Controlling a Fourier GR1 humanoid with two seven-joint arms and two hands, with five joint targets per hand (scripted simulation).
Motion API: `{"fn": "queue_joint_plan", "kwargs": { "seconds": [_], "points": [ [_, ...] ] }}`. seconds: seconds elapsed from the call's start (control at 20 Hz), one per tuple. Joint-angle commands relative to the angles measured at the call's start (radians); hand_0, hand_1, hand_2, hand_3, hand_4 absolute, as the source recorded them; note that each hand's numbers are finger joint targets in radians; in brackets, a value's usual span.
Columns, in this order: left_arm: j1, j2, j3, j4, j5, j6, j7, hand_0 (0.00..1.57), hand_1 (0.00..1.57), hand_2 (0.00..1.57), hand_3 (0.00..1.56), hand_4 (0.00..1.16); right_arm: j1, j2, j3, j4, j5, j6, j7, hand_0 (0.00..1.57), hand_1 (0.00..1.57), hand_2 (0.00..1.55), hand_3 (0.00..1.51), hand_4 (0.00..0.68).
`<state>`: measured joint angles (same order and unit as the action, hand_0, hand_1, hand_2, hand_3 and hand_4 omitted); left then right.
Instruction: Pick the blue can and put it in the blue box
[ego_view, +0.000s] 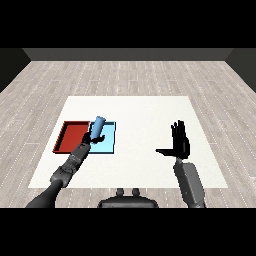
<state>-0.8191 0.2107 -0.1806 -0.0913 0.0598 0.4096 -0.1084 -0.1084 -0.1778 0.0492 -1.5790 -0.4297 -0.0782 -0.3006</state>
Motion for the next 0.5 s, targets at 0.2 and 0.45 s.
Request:
{"fn": "queue_joint_plan", "kwargs": {
  "seconds": [0.2, 0.45],
  "points": [
    [0.001, -0.010, 0.007, 0.081, -0.011, -0.114, 0.088, 1.45, 1.45, 1.39, 0.00, 0.52, -0.004, -0.003, -0.018, 0.041, 0.003, 0.033, -0.026, 0.00, 0.00, 0.00, 0.00, 0.000],
    [0.028, -0.019, -0.007, 0.089, -0.038, -0.017, 0.082, 0.00, 0.00, 0.00, 0.00, 0.00, 0.022, 0.028, -0.001, -0.024, -0.010, 0.022, -0.014, 0.00, 0.00, 0.00, 0.00, 0.000]
  ]
}}
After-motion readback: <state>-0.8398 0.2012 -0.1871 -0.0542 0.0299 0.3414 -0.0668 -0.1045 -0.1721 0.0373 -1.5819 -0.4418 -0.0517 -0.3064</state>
